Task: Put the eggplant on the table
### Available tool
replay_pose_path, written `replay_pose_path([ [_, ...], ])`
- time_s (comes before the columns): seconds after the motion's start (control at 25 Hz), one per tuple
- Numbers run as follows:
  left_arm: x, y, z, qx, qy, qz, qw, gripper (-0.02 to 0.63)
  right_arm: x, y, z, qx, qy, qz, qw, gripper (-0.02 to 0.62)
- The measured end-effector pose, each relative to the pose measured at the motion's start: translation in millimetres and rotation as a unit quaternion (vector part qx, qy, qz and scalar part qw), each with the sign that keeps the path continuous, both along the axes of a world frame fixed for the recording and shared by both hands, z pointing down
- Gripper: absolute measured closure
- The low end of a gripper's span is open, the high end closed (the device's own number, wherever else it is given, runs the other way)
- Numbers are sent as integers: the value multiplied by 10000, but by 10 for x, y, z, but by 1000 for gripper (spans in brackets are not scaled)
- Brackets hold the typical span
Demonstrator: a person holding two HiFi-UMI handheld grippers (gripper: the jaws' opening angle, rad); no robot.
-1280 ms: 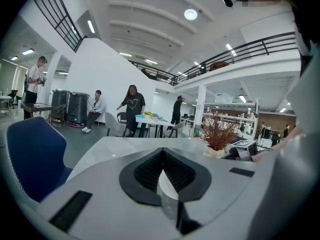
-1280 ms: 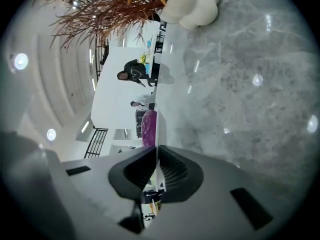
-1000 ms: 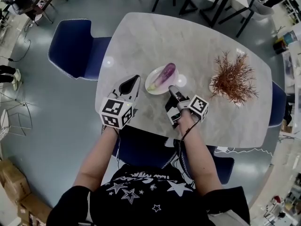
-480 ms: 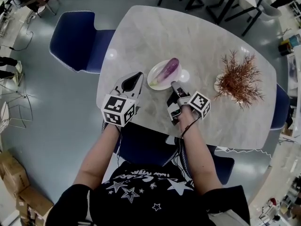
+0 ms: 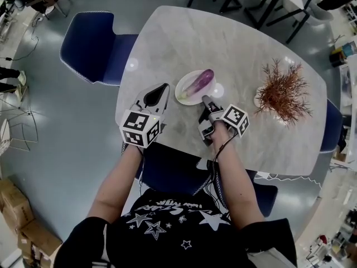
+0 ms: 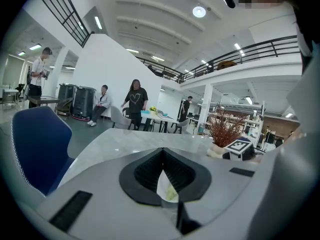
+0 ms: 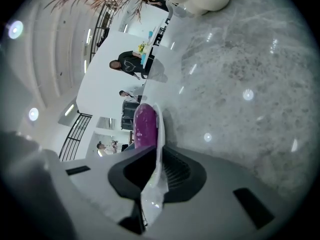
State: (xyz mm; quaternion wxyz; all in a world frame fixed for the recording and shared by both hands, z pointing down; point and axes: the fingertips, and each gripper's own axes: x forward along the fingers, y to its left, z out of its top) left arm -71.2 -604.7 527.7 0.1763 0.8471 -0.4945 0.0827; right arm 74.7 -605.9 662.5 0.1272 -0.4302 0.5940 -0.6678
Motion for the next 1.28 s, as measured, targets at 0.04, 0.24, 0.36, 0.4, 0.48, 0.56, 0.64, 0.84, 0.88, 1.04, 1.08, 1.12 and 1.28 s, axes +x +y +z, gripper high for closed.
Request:
replay_pose_path([
  [0.04,0,4,-6,6,1,4,10000,598,0,7,10,-19,49,-17,10000,575],
  [0.24,1,35,-36,26,10,33,10000,598,-7,29,48,-92,225,-107,9996,572],
  [0.36,-7,58,-39,23,5,44,10000,598,-29,25,34,-79,237,-165,9996,517],
  [0.4,-6,65,-40,26,6,45,10000,598,-28,27,37,-83,256,-175,9995,517],
  [0.48,-1,82,-52,47,8,51,10000,598,-12,39,46,-101,286,-147,9994,517],
  [0.56,1,111,-70,66,6,68,10000,598,16,61,52,-127,296,-83,9994,517],
  [0.64,-7,161,-82,65,0,83,9999,598,41,104,53,-152,315,-35,9994,517],
  [0.84,-35,311,-152,109,8,115,9999,598,68,250,-20,-118,310,41,9994,517],
  [0.88,-36,348,-180,131,13,126,9998,598,66,282,-58,-76,302,43,9995,517],
  [1.04,-40,534,-317,238,49,174,9996,598,6,427,-280,179,275,-7,9995,517],
  [1.08,-39,589,-352,267,58,187,9995,598,-15,470,-337,232,265,-22,9994,517],
  [1.12,-32,647,-385,296,65,201,9993,598,-33,514,-390,277,252,-35,9993,517],
  [1.28,-5,930,-516,395,108,277,9988,598,-92,734,-620,469,229,-53,9986,518],
])
